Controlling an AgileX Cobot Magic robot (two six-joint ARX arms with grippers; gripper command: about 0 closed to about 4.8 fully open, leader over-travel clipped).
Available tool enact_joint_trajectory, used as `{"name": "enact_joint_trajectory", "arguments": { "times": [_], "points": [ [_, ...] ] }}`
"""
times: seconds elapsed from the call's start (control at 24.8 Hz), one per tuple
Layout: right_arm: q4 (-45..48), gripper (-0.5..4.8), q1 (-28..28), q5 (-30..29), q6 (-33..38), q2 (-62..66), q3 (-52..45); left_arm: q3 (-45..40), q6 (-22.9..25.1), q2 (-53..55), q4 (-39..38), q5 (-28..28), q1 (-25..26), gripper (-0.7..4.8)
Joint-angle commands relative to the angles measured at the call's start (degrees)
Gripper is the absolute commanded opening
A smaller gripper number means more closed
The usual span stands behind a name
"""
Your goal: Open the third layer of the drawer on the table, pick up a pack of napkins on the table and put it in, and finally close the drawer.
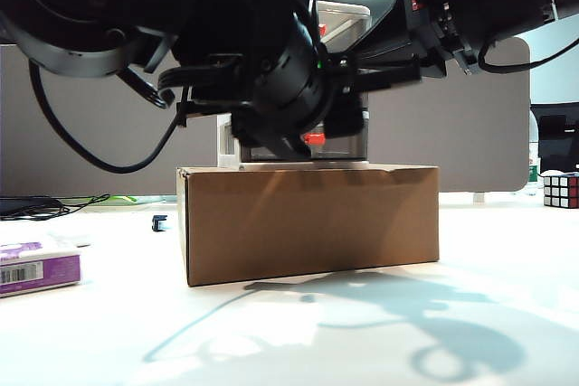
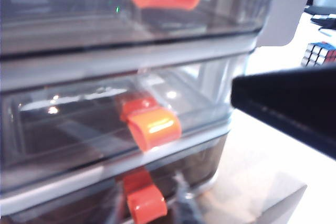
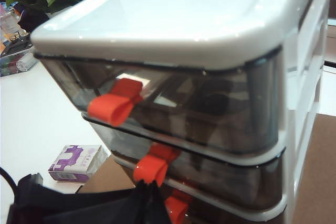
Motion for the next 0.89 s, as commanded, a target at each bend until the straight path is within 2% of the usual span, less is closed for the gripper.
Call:
{"name": "enact_joint_trajectory", "arguments": {
  "times": [0.04,0.24,0.44,0.64,0.89],
  "points": [
    [0.35,-0.06,0.00,-0.26,-0.20,-0.13,0.35,0.07,-1.20,-0.20,-0.39,0.22,0.09,1.35],
    [0.35,-0.06,0.00,-0.28,-0.20,-0.13,0.35,0.11,-1.64,-0.20,-0.37,0.24,0.28,1.35],
    [0.37,-0.06,0.00,0.02,-0.35,-0.13,0.35,1.79,-3.69,-0.09,-3.19,4.07,2.12,1.35],
    [0.37,-0.06,-0.48,0.31,-0.83,-0.13,0.35,3.34,-3.74,-0.09,-6.58,3.32,2.12,1.34],
    [0.37,-0.06,-0.76,0.02,-1.14,-0.13,0.35,3.65,-4.00,-0.09,-9.49,-0.52,2.14,1.34]
  ]
}}
